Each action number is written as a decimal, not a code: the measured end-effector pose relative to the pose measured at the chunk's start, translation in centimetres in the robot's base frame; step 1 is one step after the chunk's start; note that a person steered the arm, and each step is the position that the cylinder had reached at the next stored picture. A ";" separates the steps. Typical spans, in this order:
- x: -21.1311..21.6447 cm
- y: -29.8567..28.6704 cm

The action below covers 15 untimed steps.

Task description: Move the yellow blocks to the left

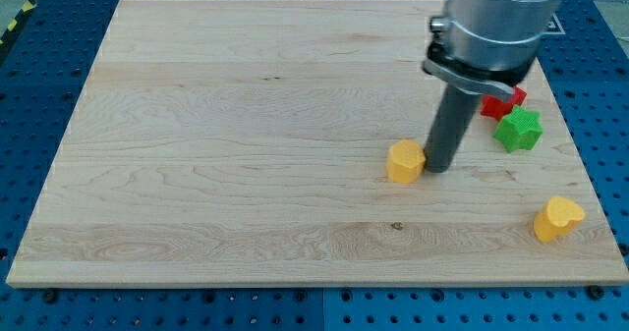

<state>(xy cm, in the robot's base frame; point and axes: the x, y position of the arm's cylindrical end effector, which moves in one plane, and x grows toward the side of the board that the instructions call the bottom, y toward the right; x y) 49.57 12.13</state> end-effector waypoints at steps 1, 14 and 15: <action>0.5 3.3; 11.2 12.8; 9.0 13.7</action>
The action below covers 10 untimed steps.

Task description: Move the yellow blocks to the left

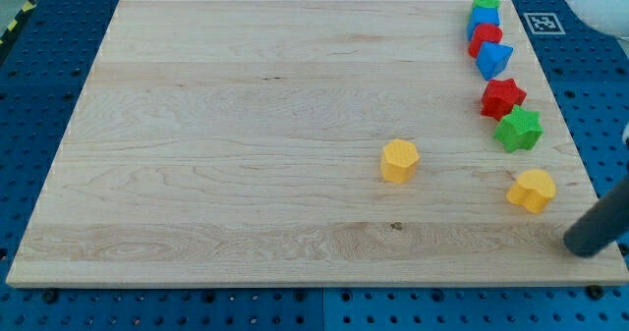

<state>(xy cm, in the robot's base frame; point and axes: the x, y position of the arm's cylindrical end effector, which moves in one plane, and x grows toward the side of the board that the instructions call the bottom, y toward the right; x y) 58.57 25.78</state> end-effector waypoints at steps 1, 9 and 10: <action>-3.6 0.0; -3.8 -9.8; -1.4 -10.3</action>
<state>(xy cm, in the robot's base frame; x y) 57.20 15.48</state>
